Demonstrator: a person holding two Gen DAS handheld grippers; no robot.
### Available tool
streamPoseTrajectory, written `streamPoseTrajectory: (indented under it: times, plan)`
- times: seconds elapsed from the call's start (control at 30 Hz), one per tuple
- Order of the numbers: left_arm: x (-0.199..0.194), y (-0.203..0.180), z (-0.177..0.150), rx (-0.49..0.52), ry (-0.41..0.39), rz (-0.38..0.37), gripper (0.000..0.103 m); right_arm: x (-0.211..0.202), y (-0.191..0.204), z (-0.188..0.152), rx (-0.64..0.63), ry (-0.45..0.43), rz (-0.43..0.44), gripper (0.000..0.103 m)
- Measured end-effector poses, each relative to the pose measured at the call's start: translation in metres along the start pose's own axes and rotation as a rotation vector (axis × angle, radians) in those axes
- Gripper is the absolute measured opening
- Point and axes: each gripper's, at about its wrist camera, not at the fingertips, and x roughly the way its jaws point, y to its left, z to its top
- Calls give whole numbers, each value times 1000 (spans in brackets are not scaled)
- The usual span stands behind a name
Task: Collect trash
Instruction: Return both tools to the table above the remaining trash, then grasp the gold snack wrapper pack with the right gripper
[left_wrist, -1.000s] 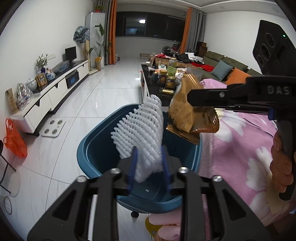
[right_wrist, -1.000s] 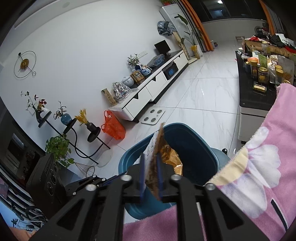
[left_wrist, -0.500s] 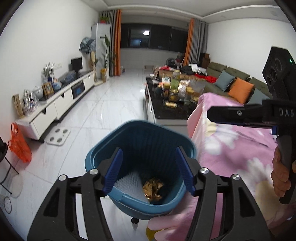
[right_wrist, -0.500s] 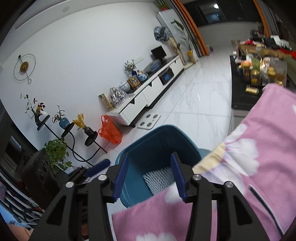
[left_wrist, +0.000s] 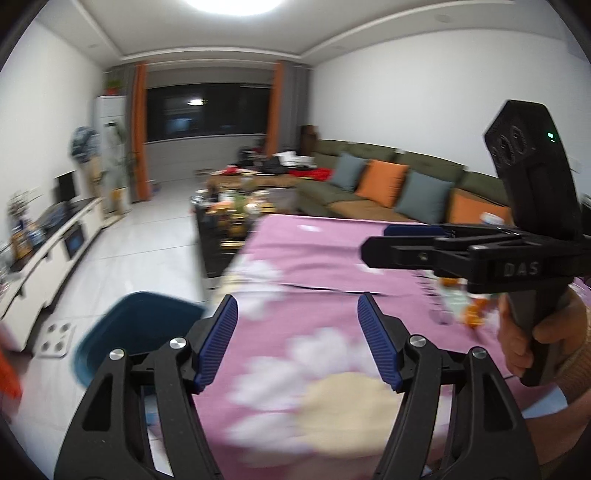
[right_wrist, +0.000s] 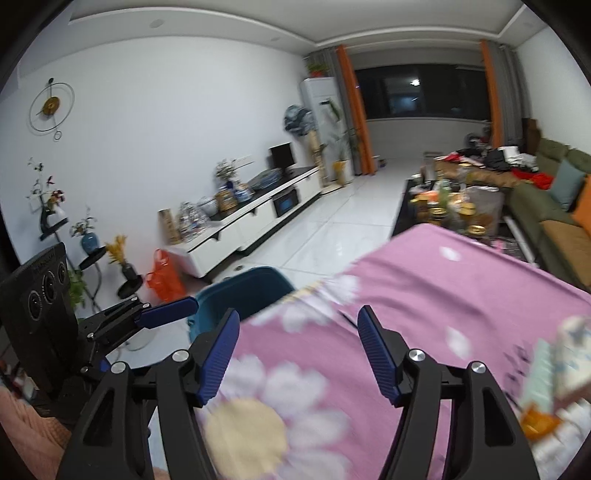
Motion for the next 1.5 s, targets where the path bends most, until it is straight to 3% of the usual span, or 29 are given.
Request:
streamPoseTrajectory:
  times: [0.1, 0.4, 0.83, 1.1, 1.33, 1.5]
  plan:
    - [7, -38, -3, 30, 14, -107, 67, -29, -18, -12, 26, -21, -60, 64]
    - [34, -117, -12, 86, 80, -320, 67, -92, -68, -42, 127, -58, -222, 64]
    - [76, -177, -32, 125, 250, -554, 67, -151, -122, -76, 265, -109, -368, 64]
    - [99, -198, -43, 122, 338, -590, 68, -166, -140, -93, 331, -116, -393, 64]
    - [101, -203, -46, 136, 356, -584, 68, -169, -155, -100, 380, -112, -390, 64]
    - [105, -204, -45, 144, 353, -550, 55, -166, -167, -98, 400, -111, -388, 64]
